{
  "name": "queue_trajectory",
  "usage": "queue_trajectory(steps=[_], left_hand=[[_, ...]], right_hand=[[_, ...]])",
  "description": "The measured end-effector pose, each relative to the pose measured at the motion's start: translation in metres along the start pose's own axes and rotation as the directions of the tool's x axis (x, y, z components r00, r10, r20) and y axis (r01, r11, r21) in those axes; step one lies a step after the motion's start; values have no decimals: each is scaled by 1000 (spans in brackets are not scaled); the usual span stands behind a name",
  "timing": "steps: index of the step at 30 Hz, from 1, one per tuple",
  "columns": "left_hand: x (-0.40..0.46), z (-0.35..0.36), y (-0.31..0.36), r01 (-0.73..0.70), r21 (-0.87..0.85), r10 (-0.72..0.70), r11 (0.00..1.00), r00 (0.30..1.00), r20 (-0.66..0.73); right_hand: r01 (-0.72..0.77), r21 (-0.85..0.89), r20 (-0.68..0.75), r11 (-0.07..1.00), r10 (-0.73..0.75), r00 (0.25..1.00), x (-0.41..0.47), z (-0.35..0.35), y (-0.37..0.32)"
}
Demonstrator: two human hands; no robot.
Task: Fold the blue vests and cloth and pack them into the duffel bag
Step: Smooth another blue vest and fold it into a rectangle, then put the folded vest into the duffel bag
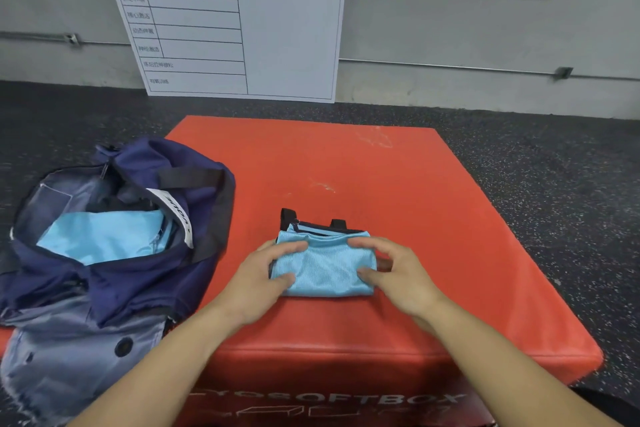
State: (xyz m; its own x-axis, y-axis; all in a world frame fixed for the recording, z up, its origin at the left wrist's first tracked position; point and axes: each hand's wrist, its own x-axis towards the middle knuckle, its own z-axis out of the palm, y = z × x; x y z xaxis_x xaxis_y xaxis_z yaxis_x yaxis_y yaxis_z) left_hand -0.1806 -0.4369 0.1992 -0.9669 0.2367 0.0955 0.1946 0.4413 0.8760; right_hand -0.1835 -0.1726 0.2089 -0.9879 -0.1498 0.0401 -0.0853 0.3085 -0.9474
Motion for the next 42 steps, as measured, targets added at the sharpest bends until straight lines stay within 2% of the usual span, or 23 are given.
queue_trajectory(steps=[3, 8, 11, 18, 22, 25, 28, 33, 36, 39, 42], left_hand=[[-4, -17, 3, 6, -52, -7, 999, 1000, -24], [-16, -52, 7, -8, -55, 4, 998, 997, -78], [-23, -79, 9, -29, -55, 23, 998, 994, -111], [-39, -158, 15, -81, -18, 73, 997, 956, -283], [-51, -213, -2, -41, 69, 67, 997, 894, -442], [-59, -241, -25, 35, 125, 33, 991, 862, -505], [-65, -258, -57, 154, 173, -45, 973, 859, -511], [-75, -263, -93, 291, 320, -143, 901, 898, -416], [-76, -262, -99, 267, 467, -52, 843, 905, -423], [-75, -264, -98, 333, 669, -7, 664, 898, -440], [-76, -268, -97, 383, 769, 17, 512, 890, -455]], right_hand=[[-18, 102, 44, 995, 13, 999, 2, 9, -15], [-9, 166, 105, 986, -8, 994, 7, 34, -33], [53, 191, 110, 980, -75, 991, 13, 52, -45], [307, 122, 77, 944, -318, 945, 43, 118, -90], [473, -56, 93, 879, -467, 880, 66, 186, -125], [502, -147, 131, 852, -486, 864, 79, 231, -142], [489, -215, 222, 846, -445, 868, 89, 263, -144], [421, -295, 328, 858, -322, 888, 98, 288, -122], [415, -288, 321, 863, -322, 891, 99, 288, -115], [430, -288, 334, 856, -331, 883, 101, 289, -115], [446, -306, 352, 841, -335, 874, 101, 289, -117]])
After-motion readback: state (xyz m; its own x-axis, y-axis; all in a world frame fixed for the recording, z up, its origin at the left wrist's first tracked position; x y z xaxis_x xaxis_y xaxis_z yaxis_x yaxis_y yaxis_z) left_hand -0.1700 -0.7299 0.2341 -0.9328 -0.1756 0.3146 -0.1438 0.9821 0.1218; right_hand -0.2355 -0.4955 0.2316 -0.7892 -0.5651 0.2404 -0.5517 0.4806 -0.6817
